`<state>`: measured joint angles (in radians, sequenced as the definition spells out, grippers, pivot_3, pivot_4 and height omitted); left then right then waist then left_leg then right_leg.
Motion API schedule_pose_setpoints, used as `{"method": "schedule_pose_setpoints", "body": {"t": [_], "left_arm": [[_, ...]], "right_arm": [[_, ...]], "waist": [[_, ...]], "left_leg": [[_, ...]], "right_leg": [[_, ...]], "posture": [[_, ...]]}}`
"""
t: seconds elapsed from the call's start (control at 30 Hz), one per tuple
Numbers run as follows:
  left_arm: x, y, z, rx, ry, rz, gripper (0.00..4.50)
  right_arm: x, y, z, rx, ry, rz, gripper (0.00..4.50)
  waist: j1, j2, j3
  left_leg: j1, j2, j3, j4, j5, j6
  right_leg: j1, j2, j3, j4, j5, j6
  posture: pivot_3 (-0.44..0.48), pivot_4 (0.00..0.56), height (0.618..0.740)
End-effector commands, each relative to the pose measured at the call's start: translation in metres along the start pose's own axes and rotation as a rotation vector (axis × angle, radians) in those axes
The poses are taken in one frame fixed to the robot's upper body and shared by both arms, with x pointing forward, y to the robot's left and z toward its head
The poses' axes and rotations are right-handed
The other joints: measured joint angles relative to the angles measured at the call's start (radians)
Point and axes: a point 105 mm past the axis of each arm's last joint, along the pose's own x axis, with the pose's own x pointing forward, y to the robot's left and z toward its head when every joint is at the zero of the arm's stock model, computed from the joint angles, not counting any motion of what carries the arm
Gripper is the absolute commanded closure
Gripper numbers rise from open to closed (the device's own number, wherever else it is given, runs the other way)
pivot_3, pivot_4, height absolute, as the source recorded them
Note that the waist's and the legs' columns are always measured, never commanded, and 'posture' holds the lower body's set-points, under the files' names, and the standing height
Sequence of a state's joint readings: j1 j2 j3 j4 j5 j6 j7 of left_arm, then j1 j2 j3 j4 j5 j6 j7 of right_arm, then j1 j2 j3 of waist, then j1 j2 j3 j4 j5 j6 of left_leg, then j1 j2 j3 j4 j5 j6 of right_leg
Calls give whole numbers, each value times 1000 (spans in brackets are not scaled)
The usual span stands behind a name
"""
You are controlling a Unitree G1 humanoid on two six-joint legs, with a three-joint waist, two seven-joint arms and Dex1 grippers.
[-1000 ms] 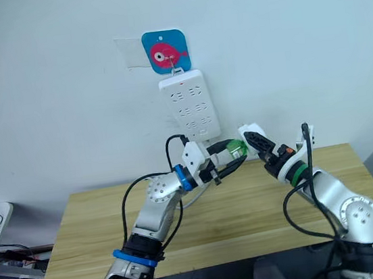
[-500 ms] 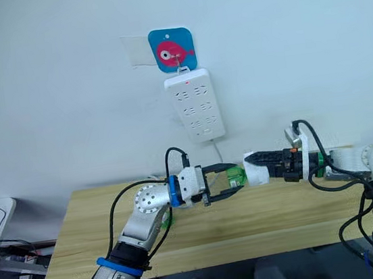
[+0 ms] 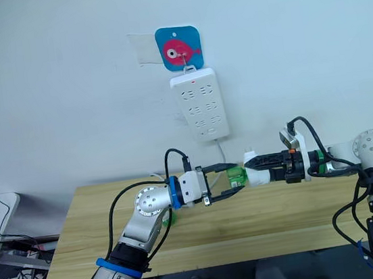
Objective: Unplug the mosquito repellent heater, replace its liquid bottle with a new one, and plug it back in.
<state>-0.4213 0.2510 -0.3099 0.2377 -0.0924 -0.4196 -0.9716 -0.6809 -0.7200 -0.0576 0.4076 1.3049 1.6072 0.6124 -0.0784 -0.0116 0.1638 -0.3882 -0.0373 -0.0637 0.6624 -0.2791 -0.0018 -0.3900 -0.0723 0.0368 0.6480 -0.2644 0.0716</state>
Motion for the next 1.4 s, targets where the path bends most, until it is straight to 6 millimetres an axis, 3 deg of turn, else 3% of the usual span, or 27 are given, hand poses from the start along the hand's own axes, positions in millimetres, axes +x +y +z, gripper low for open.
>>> {"method": "schedule_pose_setpoints", "body": {"t": [0.03, 0.13, 0.27, 0.37, 0.43, 0.6, 0.7, 0.77, 0.83, 0.87, 1.03, 1.13, 1.27, 1.4], "left_arm": [[2, 3, 10, 46, -34, 1, 2234], [2, 3, 10, 48, -34, -2, 2234], [3, 1, 10, 41, -41, -25, 2234], [5, 4, 11, -78, -55, 2, 2234], [6, 11, 10, -358, -65, 35, 2234], [-8, 11, 16, -1173, -88, -91, 2234], [-18, 17, 25, -1423, -147, -161, 2234], [-19, 19, 24, -1495, -147, -180, 2234], [-17, 19, 25, -1504, -138, -190, 2234], [-17, 19, 25, -1499, -137, -199, 1513], [-16, 23, 26, -1482, -135, -178, 21], [-27, 28, 17, -1365, -61, -80, 21], [-44, 29, 29, -858, 57, -53, 21], [-45, 17, 41, -305, 73, -70, 21]], "right_arm": [[-6, 8, 5, -35, -14, 18, 612], [-8, 8, 6, -36, -16, 22, 1482], [-8, 8, 6, -39, -16, 30, 1526], [-7, 8, 5, -47, -12, 37, 1526], [-7, 9, 3, -69, 1, 38, 1526], [-8, 11, -9, -141, 58, 35, 1526], [-8, 14, -13, -158, 84, 58, 1526], [-7, 15, -14, -162, 91, 69, 1526], [-7, 15, -13, -164, 91, 73, 1526], [-7, 15, -13, -162, 88, 75, 1526], [-8, 17, -11, -160, 75, 85, 1526], [-12, 19, -11, -146, 65, 94, 1526], [-20, 17, 1, -107, -16, 92, 1526], [-27, 13, 11, -66, -101, 93, 1526]], "waist": [[0, 0, 0], [0, 0, 0], [1, 0, 0], [1, 0, 0], [0, 0, 0], [-5, 0, 0], [-9, 0, 0], [-10, 0, 0], [-9, 0, 0], [-9, 0, 0], [-5, 0, 0], [-6, 0, 0], [-6, 0, 0], [9, 1, -1]], "left_leg": [[0, 0, 0, 0, 0, 0], [0, 0, 0, 0, 0, 0], [0, 0, 0, 0, 0, 0], [0, 0, 0, 0, 0, 0], [-1, 0, 0, 0, 0, 0], [-5, -1, -4, 2, 0, 0], [-6, -1, -6, 3, 0, 0], [-5, -1, -6, 3, 0, 0], [-5, -1, -6, 3, 0, 0], [-5, -2, -6, 3, 0, -1], [-6, -2, -6, 3, 1, -2], [-5, -2, -5, 3, 1, -2], [-6, -2, -2, 1, 4, -7], [-11, -3, 1, 1, 5, -9]], "right_leg": [[0, 0, 0, 0, 0, 0], [0, 0, 0, 0, 0, 0], [0, 0, 0, 0, 0, 0], [0, 0, 0, 0, 0, 0], [0, 0, 0, 0, 0, 0], [-4, 0, -3, 1, 0, 1], [-5, 1, -5, 3, 0, 1], [-5, 1, -5, 4, 0, 1], [-5, 1, -5, 4, 0, 1], [-5, 1, -5, 4, 0, 1], [-5, 0, -4, 4, 0, 0], [-5, 0, -3, 3, 0, 0], [-10, 0, 1, 4, 1, 0], [-15, -2, 3, 4, 2, -2]], "posture": [[-91, 161, 740], [-93, 158, 740], [-95, 154, 740], [-97, 154, 740], [-99, 155, 740], [-98, 152, 740], [-104, 151, 740], [-108, 149, 740], [-114, 146, 740], [-114, 146, 740], [-116, 143, 740], [-118, 141, 740], [-110, 136, 740], [-88, 131, 740]]}}
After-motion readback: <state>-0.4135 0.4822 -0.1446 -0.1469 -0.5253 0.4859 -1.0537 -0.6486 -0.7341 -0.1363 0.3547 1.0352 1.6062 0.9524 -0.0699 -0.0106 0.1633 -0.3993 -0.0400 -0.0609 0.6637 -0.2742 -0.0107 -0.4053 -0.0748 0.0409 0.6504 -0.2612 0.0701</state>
